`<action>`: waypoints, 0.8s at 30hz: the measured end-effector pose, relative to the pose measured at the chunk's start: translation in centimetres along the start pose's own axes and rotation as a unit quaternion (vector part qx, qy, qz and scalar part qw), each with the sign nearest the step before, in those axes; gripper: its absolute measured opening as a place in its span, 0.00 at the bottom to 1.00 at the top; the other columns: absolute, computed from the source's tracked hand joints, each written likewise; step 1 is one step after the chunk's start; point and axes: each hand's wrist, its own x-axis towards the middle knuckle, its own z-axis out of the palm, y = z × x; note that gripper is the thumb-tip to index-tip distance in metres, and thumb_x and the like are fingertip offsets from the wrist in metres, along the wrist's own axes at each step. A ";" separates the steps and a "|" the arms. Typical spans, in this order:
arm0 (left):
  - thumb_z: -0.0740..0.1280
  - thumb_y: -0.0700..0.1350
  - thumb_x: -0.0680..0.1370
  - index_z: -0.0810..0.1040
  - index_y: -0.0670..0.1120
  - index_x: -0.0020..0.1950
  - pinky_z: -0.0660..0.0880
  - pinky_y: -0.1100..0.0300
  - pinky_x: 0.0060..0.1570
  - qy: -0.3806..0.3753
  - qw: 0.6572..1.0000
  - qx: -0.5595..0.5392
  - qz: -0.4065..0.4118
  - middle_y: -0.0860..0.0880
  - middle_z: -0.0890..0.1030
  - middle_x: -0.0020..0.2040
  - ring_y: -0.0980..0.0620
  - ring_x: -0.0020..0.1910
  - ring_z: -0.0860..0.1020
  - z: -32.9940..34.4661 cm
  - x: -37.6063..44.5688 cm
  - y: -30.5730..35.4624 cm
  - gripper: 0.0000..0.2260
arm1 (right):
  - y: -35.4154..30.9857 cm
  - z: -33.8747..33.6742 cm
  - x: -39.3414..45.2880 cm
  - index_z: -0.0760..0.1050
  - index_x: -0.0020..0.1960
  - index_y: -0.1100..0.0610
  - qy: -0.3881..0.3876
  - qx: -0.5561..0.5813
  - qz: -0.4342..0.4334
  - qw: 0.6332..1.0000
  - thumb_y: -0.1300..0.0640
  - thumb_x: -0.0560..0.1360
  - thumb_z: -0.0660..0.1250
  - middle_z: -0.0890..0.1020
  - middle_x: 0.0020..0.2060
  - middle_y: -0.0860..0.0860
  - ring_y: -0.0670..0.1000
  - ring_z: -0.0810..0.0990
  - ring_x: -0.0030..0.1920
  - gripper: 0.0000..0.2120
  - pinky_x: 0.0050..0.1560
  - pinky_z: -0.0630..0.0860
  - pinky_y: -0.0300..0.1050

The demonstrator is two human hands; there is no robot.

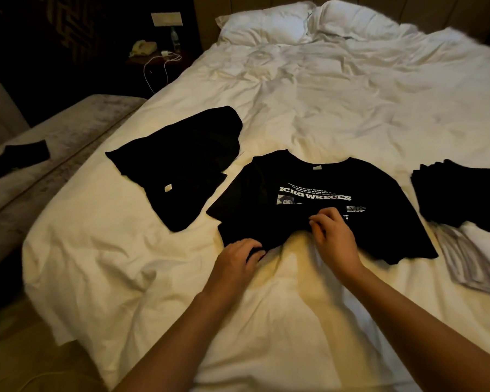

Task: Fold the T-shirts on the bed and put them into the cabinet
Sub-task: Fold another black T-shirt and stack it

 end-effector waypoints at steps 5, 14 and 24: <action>0.63 0.49 0.83 0.78 0.49 0.51 0.68 0.63 0.32 -0.006 0.991 -0.112 -0.076 0.55 0.77 0.35 0.58 0.31 0.75 -2.6 1.5 0.4 0.06 | -0.6 -0.7 0.9 0.81 0.54 0.62 0.053 0.021 0.002 0.998 0.61 0.79 0.66 0.76 0.49 0.52 0.54 0.77 0.46 0.07 0.44 0.74 0.46; 0.64 0.51 0.82 0.80 0.46 0.47 0.73 0.52 0.39 0.034 0.976 0.022 -0.212 0.49 0.80 0.39 0.47 0.39 0.78 -3.3 4.8 -3.4 0.11 | -2.0 -2.0 3.1 0.69 0.39 0.59 0.003 0.095 0.081 0.992 0.60 0.77 0.59 0.72 0.31 0.51 0.54 0.71 0.34 0.08 0.36 0.67 0.52; 0.68 0.61 0.74 0.79 0.47 0.65 0.71 0.53 0.57 -0.045 0.981 0.166 0.088 0.50 0.79 0.56 0.49 0.57 0.75 2.9 2.7 -1.1 0.25 | -0.8 -0.3 1.5 0.75 0.54 0.53 -0.051 0.092 0.080 0.991 0.55 0.79 0.68 0.75 0.46 0.47 0.48 0.75 0.44 0.05 0.46 0.72 0.43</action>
